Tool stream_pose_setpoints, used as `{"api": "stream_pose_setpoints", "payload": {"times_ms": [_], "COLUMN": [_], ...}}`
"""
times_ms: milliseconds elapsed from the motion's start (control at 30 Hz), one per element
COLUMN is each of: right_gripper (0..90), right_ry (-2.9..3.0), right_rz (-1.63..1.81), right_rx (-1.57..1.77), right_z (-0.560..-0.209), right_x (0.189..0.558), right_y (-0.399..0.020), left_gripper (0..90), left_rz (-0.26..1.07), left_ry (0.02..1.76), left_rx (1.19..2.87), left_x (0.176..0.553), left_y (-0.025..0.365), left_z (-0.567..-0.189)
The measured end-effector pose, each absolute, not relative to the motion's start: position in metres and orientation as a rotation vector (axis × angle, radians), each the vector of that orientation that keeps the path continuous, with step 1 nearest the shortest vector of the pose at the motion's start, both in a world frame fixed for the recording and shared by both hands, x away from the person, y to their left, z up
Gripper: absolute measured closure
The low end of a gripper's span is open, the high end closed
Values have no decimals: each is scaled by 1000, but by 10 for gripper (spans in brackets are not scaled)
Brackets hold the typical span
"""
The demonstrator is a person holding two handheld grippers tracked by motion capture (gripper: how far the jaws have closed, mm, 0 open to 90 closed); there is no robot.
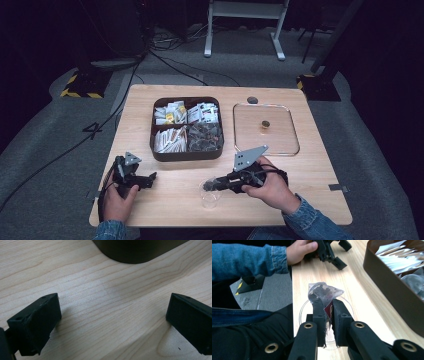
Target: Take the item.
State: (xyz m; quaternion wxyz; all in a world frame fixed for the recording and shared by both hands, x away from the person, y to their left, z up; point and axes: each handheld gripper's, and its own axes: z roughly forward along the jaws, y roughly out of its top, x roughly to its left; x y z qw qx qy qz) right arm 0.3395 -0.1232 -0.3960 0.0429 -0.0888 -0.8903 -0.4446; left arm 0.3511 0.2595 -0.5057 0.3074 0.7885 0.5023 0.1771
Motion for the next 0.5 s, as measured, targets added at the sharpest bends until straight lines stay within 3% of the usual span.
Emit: {"api": "stream_pose_setpoints", "payload": {"times_ms": [133,333,500], "right_gripper": [815,603,559], "right_ry": [-2744,-2746,-2736], "right_rz": [-1330,-1364,-1391], "right_rx": [-257,-257,-282], "right_z": [-398,-402,-402], "right_x": [338,337,339], "right_y": [-121,-117,-118], "left_gripper": [2,2,2], "left_rz": [470,468,468], "left_ry": [1330,1328,1328], "left_rx": [2082,2086,2086], "left_x": [351,351,351], "left_y": [259,259,259], "left_z": [-506,-506,-506]}}
